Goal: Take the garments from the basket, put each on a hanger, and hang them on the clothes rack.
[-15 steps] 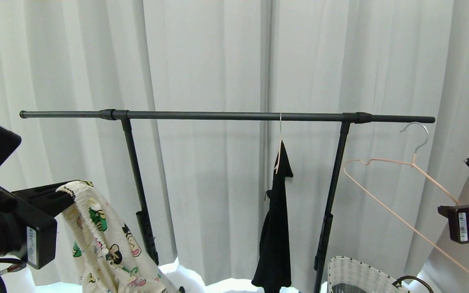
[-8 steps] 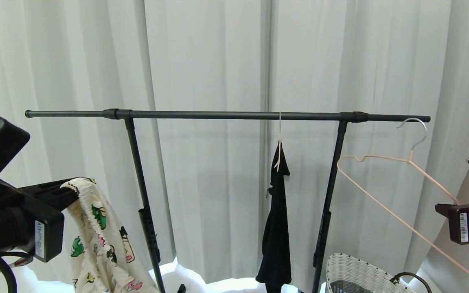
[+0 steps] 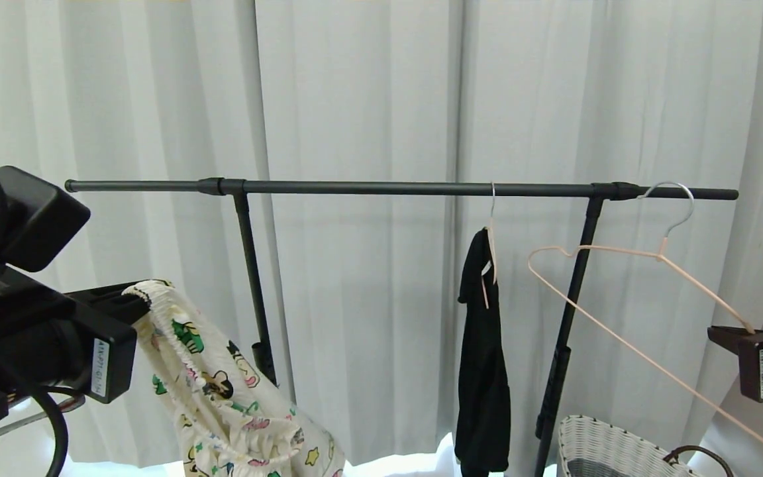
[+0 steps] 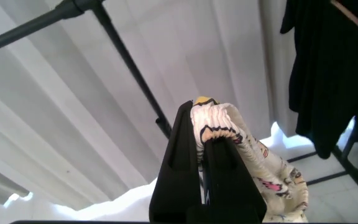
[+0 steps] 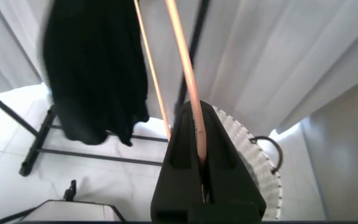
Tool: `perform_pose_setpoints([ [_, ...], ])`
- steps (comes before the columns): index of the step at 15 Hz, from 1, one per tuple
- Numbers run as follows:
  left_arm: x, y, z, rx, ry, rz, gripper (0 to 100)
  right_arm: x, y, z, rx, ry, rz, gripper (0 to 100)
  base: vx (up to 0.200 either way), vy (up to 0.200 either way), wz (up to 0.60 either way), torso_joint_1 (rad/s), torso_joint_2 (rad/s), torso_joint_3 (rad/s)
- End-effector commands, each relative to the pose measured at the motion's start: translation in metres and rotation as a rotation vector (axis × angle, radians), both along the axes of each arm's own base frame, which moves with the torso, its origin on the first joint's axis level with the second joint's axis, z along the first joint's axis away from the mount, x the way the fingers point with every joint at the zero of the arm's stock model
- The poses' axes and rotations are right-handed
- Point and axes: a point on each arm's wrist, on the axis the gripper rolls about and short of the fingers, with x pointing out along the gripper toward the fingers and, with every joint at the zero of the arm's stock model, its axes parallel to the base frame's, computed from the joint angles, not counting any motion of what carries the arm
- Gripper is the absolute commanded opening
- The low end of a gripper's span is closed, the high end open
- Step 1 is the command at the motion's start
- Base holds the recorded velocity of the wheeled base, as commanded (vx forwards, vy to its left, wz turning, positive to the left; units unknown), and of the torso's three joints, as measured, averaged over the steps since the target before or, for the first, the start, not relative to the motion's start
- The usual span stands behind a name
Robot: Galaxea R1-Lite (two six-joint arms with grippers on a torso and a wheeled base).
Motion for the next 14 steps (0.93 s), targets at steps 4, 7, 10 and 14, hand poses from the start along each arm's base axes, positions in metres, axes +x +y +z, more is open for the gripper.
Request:
perform_pose_setpoints([
  [4,0.002,-0.001,-0.005,0.011,0.019,0.001,0,-0.014,-0.001,0.009,0.020,-0.059,0.040,0,0.000,0.000,0.00,0.000,0.00,0.000],
  [7,0.007,-0.004,-0.008,0.022,0.039,0.000,0,-0.029,-0.002,0.018,0.029,-0.122,0.091,0,0.000,0.000,0.00,0.000,0.00,0.000],
  [10,0.018,-0.011,-0.015,0.042,0.082,0.003,0,-0.041,0.010,0.021,0.047,-0.139,0.243,0,0.000,0.000,0.00,0.000,0.00,0.000],
  [14,0.045,-0.026,-0.017,0.037,0.124,0.028,0,-0.058,0.042,0.016,0.092,-0.083,0.517,0,0.000,0.000,0.00,0.000,0.00,0.000],
])
